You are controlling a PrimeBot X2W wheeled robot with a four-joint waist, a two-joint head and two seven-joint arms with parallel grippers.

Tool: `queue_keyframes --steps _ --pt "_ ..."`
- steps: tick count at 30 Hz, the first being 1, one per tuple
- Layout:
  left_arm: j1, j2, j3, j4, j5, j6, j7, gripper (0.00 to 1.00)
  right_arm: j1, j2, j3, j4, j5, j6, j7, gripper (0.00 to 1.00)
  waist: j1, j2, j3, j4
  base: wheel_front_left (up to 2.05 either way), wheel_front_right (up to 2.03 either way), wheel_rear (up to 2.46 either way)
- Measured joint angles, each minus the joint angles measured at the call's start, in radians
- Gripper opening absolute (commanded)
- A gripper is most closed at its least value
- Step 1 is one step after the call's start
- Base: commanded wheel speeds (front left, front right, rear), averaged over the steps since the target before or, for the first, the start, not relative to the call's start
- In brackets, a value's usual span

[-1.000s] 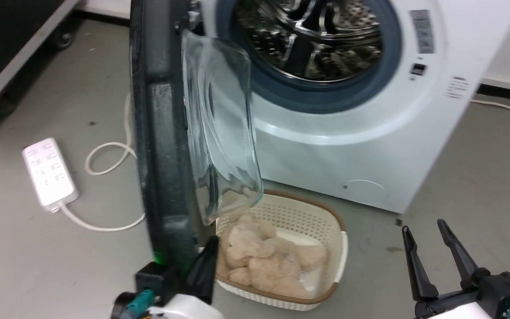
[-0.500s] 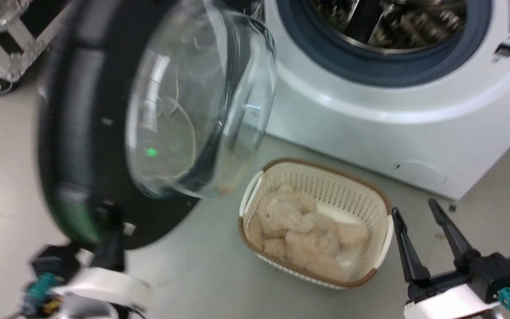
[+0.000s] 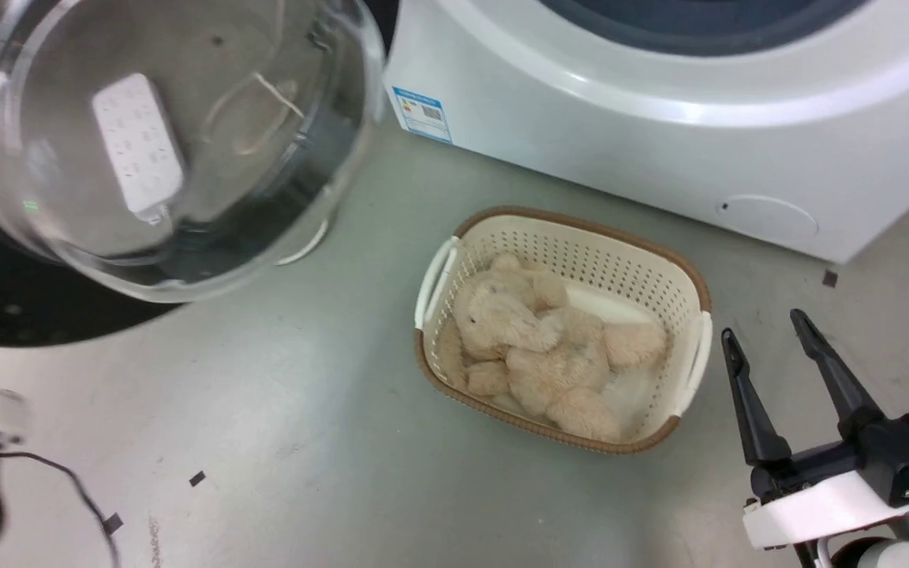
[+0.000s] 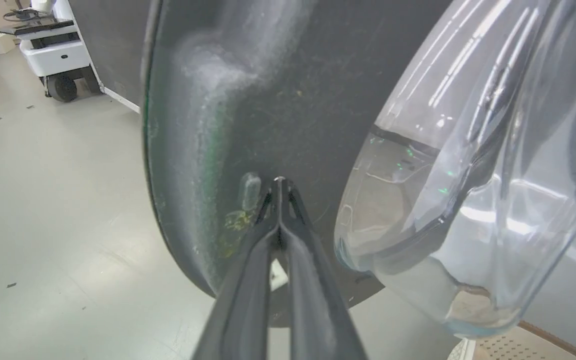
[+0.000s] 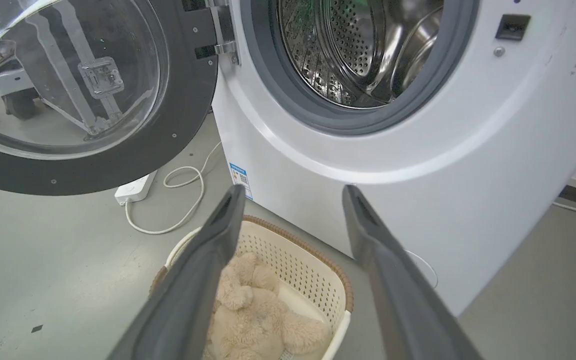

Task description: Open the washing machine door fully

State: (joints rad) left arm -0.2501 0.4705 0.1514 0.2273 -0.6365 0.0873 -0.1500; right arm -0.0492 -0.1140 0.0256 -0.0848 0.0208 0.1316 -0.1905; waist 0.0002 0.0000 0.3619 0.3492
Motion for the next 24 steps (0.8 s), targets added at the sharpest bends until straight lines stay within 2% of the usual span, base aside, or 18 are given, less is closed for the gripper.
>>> queue_keyframes --steps 6,14,18,24 --pt "-0.069 0.057 0.022 0.131 -0.015 -0.054 -0.033 0.00 -0.025 -0.021 0.004 -0.011 0.015 0.000 0.006 1.00 0.0000 0.0000 0.029 -0.032 0.00 0.00 0.00" --pt "-0.099 0.052 -0.020 0.197 0.016 -0.101 -0.077 0.00 -0.040 -0.018 -0.020 -0.012 0.028 0.000 -0.003 1.00 -0.0002 0.0000 0.011 -0.051 0.00 0.00 0.00" --pt "-0.099 0.031 -0.053 0.162 0.058 -0.107 -0.092 0.00 -0.040 -0.011 -0.028 -0.003 0.031 0.000 -0.015 1.00 -0.0002 0.0000 -0.014 -0.058 0.00 0.00 0.00" --pt "-0.033 -0.067 -0.092 -0.049 0.127 -0.081 -0.106 0.00 -0.038 0.008 -0.054 -0.002 0.015 0.000 -0.049 1.00 -0.0004 0.0000 -0.106 -0.093 0.00 0.00 0.00"
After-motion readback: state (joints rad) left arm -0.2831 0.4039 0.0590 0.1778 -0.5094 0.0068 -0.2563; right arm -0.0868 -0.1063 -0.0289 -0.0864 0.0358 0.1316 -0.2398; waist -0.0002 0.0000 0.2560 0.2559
